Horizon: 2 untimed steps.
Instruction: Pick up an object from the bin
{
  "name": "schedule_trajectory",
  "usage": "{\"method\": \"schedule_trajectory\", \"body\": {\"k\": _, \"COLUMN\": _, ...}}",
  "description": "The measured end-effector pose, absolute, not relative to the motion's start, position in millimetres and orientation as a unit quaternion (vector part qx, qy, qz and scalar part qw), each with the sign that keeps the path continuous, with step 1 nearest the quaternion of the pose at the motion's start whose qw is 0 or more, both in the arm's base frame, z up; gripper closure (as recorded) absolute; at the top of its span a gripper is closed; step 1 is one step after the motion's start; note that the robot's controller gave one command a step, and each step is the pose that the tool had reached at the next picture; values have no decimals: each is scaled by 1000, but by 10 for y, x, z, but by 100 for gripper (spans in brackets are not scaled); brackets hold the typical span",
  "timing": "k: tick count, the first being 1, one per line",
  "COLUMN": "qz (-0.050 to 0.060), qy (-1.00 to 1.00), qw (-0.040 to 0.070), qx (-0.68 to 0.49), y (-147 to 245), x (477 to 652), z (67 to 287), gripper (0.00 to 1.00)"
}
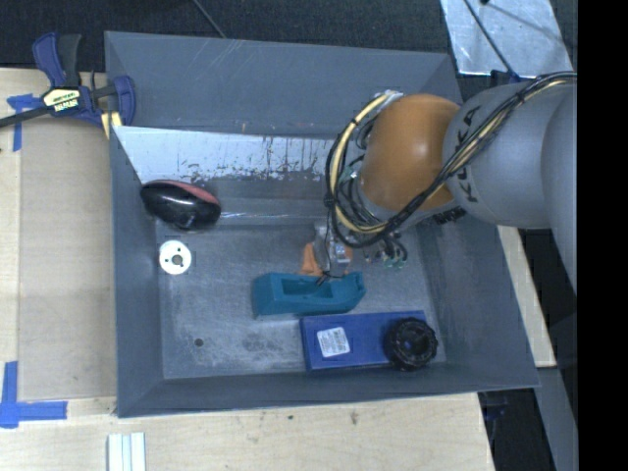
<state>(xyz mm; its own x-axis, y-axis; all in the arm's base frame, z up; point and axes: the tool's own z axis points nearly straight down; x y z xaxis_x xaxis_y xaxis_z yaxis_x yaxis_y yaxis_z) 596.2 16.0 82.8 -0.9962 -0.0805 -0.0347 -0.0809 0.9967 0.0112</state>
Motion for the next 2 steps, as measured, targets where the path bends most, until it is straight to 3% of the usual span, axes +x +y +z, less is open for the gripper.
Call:
{"method": "schedule_trajectory", "body": {"k": 1, "qz": 3, "qy": 999, "qw": 21, "qx": -39, "y": 125, "x": 5970, "z": 811, "gripper": 0}}
{"method": "schedule_trajectory", "body": {"k": 2, "qz": 2, "qy": 999, "qw": 18, "qx": -39, "y": 103, "x": 5954, "z": 800, "gripper": 100}}
